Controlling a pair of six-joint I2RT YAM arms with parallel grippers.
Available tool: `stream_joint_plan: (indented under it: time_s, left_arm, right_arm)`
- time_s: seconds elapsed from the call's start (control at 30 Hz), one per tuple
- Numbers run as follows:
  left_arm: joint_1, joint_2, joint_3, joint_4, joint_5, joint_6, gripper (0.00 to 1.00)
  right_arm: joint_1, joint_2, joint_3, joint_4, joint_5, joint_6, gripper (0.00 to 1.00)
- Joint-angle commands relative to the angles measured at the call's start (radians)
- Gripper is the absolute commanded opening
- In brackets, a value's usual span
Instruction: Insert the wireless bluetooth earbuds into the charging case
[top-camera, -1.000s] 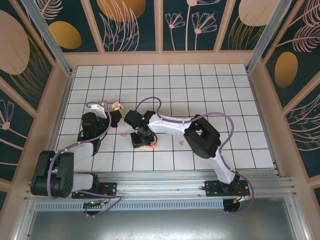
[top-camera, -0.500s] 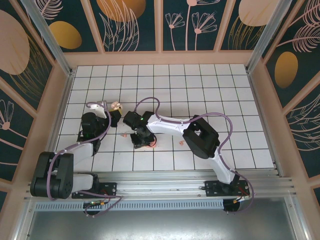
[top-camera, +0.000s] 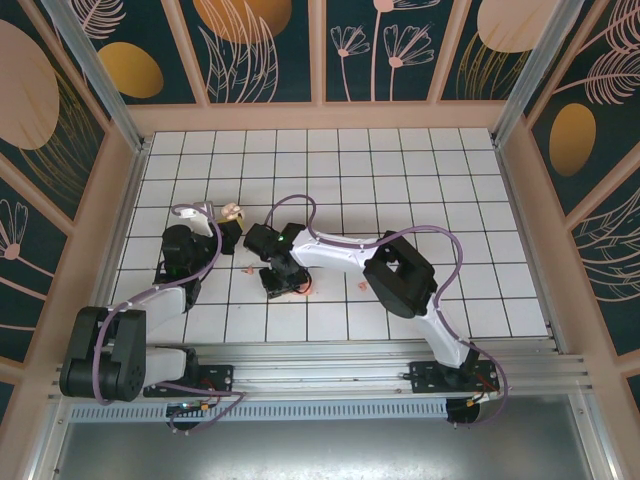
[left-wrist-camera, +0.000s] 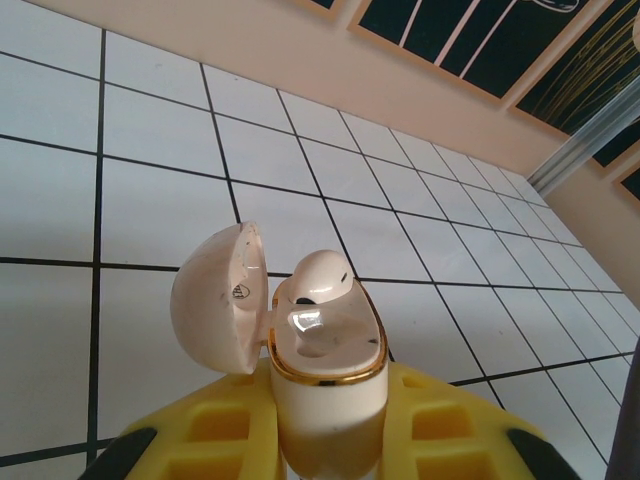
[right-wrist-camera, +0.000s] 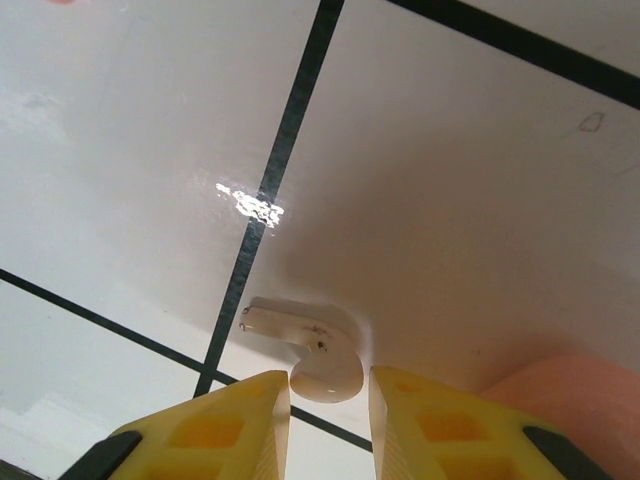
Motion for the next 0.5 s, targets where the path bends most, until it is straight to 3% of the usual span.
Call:
stream_joint_plan:
  time_s: [0.0, 0.47]
  left_arm:
    - [0.005, -0.019, 0.010, 0.000, -0.005, 0.024, 0.05]
    - [0.005, -0.027, 0.012, -0.017, -0.006, 0.034, 0.05]
  right_arm:
    - [0.006, 0.057, 0.005, -0.049, 0.060, -0.023, 0.26]
    - [0.006, -0.062, -0.015, 0.032, 0.108, -0.035, 0.21]
